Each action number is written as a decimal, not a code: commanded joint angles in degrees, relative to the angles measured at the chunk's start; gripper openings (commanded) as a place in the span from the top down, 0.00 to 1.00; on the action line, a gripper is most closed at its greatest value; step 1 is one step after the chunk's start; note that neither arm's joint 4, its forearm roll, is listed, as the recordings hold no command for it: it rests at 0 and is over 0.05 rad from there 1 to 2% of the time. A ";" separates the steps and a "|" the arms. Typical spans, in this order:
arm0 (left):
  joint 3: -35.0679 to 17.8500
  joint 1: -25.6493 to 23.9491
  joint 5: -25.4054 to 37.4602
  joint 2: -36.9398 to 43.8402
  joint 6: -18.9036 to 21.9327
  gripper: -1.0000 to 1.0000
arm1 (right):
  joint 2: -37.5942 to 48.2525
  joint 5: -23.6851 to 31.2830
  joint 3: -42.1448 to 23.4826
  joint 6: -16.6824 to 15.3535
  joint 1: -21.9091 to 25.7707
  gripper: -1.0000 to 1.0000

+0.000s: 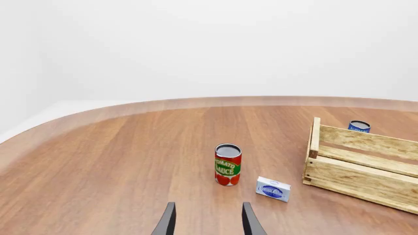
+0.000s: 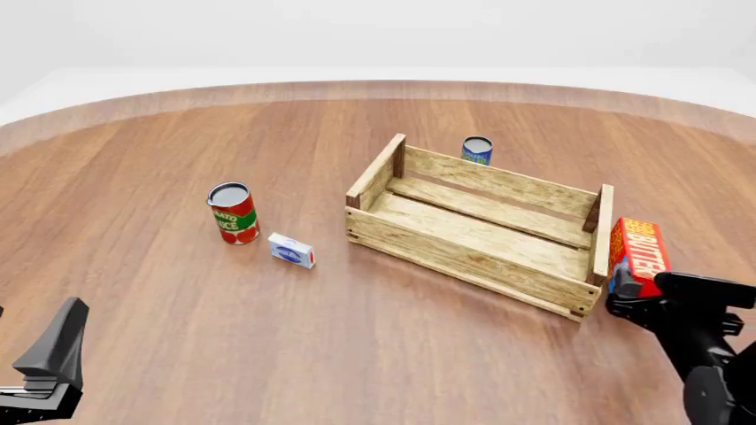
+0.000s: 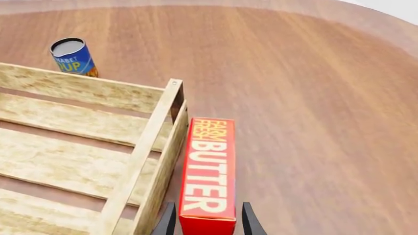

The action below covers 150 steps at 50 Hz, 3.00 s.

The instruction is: Pick up the butter and put it in the tray.

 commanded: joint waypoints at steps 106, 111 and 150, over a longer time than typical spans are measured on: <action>0.00 0.00 0.00 0.00 0.00 0.00 | -14.15 0.00 10.20 0.74 -1.71 1.00; 0.00 0.00 0.00 0.00 0.00 0.00 | -16.31 0.00 11.65 0.25 -1.50 1.00; 0.00 0.00 0.00 0.00 0.00 0.00 | -48.73 23.50 12.70 -1.42 0.06 1.00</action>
